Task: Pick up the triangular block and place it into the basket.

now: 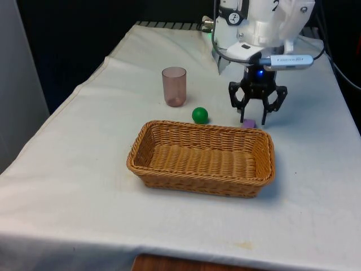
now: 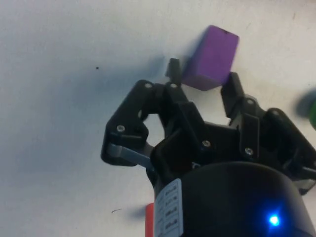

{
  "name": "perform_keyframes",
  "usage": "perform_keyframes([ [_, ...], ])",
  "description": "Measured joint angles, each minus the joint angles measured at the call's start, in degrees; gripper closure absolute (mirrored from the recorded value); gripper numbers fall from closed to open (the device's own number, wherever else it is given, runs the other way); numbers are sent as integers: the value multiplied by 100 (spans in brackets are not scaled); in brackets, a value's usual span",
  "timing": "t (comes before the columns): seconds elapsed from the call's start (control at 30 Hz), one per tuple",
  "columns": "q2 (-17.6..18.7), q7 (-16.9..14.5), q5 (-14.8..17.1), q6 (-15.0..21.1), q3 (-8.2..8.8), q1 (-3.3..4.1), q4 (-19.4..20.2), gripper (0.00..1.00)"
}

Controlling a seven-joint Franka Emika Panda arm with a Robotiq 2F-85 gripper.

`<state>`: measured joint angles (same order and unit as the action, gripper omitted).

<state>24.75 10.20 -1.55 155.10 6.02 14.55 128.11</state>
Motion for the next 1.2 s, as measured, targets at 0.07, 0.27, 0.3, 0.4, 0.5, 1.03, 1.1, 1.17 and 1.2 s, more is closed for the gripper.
perform_keyframes([
  [0.07, 0, 0, 0, 0, 0, 0, -6, 59],
  [0.27, 6, 0, -6, 0, 0, 0, -11, 67],
  [0.3, 6, 0, -6, 0, 0, 0, -11, 67],
  [0.4, 6, 0, -6, 6, 0, 0, -11, 67],
  [0.5, 6, 0, -6, 6, 0, 0, -11, 67],
  [1.03, -355, 0, -6, -327, 34, -6, -80, 67],
  [1.1, -424, 0, -6, -395, 40, -6, -97, 67],
  [1.17, -481, 0, -6, -470, 52, -6, -132, 67],
  [1.2, -504, 0, -6, -510, 52, -6, -155, 67],
])
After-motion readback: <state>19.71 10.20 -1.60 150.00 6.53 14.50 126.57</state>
